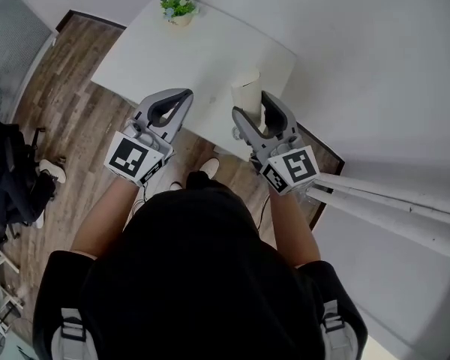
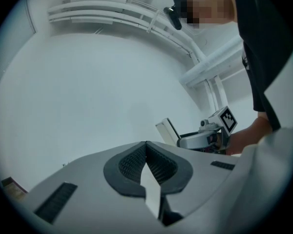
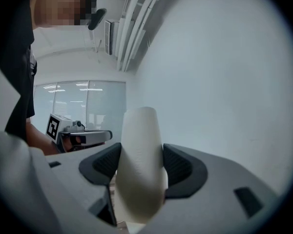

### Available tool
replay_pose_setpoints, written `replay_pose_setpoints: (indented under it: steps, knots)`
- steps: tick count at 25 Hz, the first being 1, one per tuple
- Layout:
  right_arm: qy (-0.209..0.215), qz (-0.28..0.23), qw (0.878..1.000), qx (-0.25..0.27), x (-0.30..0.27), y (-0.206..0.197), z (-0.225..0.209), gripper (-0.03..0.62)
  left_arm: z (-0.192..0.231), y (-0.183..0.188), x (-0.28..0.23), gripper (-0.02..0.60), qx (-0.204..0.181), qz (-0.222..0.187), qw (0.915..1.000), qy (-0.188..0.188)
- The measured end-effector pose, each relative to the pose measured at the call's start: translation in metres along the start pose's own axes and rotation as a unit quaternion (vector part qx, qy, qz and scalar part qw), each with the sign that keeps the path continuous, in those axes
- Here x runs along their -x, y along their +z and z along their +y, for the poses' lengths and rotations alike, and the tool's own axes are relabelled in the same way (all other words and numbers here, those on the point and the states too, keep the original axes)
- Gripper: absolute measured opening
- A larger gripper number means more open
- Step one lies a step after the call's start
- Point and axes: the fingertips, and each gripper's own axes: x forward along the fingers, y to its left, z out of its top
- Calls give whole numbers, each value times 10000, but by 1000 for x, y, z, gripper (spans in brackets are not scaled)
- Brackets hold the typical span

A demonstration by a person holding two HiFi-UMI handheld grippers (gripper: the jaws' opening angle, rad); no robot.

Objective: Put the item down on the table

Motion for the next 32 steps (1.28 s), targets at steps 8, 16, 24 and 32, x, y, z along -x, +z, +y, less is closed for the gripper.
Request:
replay_pose_setpoints:
  steps: [8,16,24,32]
  knots:
    - [51,565,9984,29,-39,-57,-66,276,10,-23,-57,-6,-21,34,10000,20]
    - [266,1354,9904,-50,-77,-137,-91,277,24,-52,-92,-6,-219,173,9995,140]
    - [91,2142,9764,-246,-108,-207,-105,276,45,-84,-124,-6,-127,334,9990,-252]
    - [-181,2853,9573,-440,-130,-273,-116,276,75,-120,-144,-6,113,502,9967,-624]
